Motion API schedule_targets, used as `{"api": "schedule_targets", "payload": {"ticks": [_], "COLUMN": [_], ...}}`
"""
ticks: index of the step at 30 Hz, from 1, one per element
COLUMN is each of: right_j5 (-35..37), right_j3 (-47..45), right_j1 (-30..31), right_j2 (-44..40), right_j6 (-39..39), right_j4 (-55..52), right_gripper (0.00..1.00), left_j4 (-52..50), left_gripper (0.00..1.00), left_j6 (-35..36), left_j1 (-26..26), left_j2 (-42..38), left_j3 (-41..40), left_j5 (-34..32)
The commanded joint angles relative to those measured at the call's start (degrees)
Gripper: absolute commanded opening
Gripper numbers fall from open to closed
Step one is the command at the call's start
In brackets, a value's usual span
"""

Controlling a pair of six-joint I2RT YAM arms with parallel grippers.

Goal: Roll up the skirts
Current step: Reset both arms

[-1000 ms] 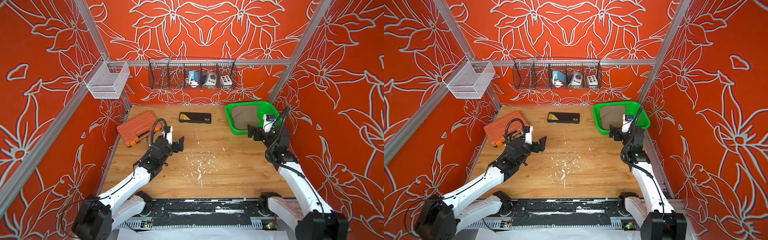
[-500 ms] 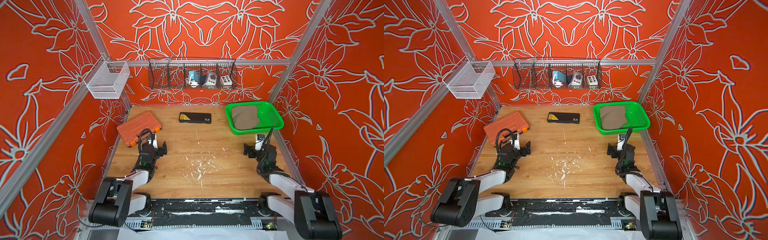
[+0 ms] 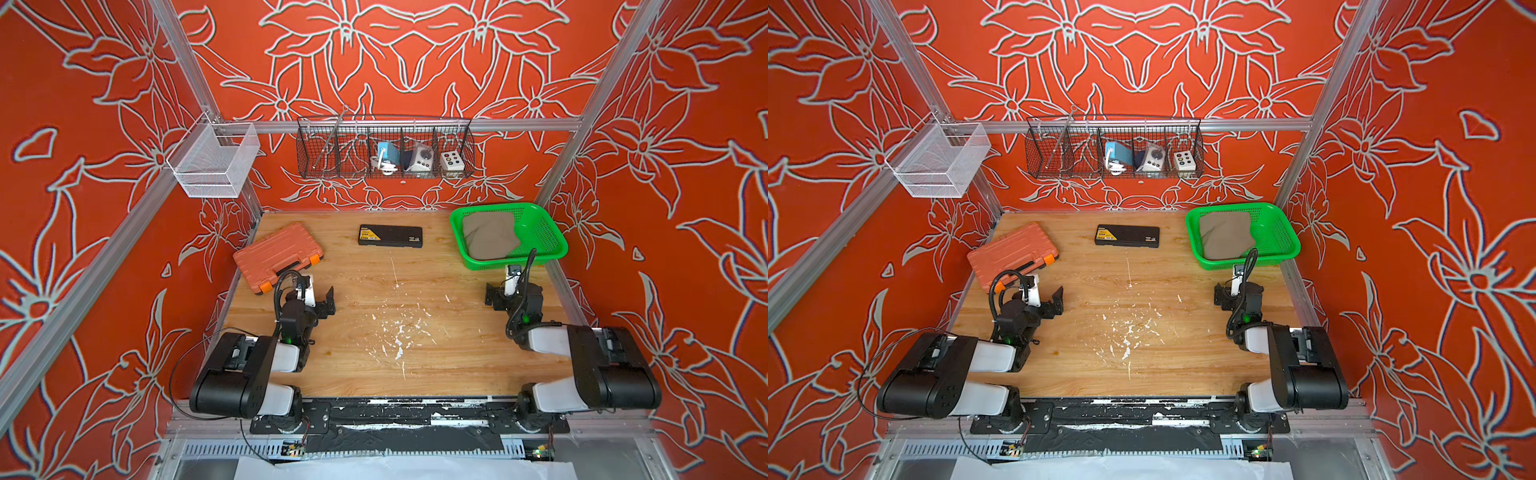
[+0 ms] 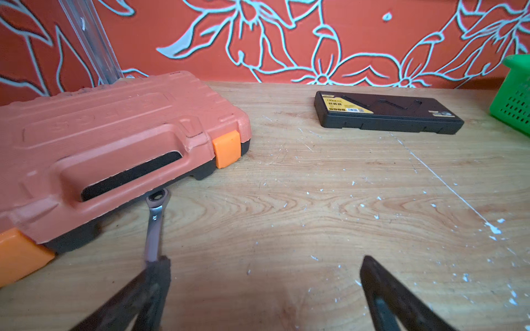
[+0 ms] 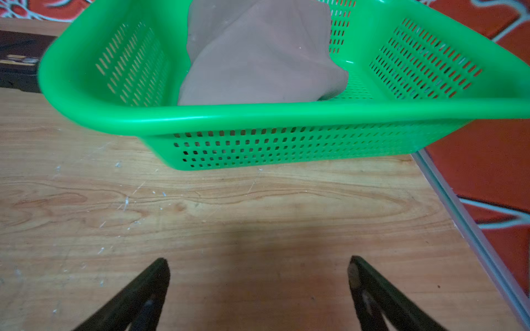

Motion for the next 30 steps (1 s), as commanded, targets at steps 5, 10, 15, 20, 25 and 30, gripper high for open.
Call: {"api": "schedule_targets", "payload": {"ticks": [5,10,15,20,25,30], "right_j5": [2.24,2.00,2.09,2.08,2.00,0.46], "right_j3": [1.80,1.73,1.80,1.81,2.02,1.88], "right_j1": [0.54,0.54,0.54,0.54,0.62,0.57], "right_j2": [-0.96,-0.89,-1.07,-1.05,-0.77,-0.63], "right_j6": [-0.92,-1.02,-0.98,-0.98,-1.17,-1.72], "right_j4": [0.74,0.90,0.19,0.34,0.31,0.68], "right_gripper": [0.98,0.98,0.98,0.98,0.98,0.98], "left_j4": [5.11,5.21,5.21,5.25,5.38,5.38], "left_gripper": [0.97,0.97,0.97,0.97,0.97,0.97], "left_j6": [0.81,0.81,0.81,0.81,0.89,0.89], "left_j1": [-2.02,-2.02,-1.96,-2.00,-2.35,-2.37], "left_j2": [0.04,0.04,0.09,0.07,0.04,0.09], "left_j3": [-0.03,-0.04,-0.03,-0.09,-0.12,-0.05], "left_j5": [-4.74,-4.74,-4.74,-4.74,-5.38,-5.35]}}
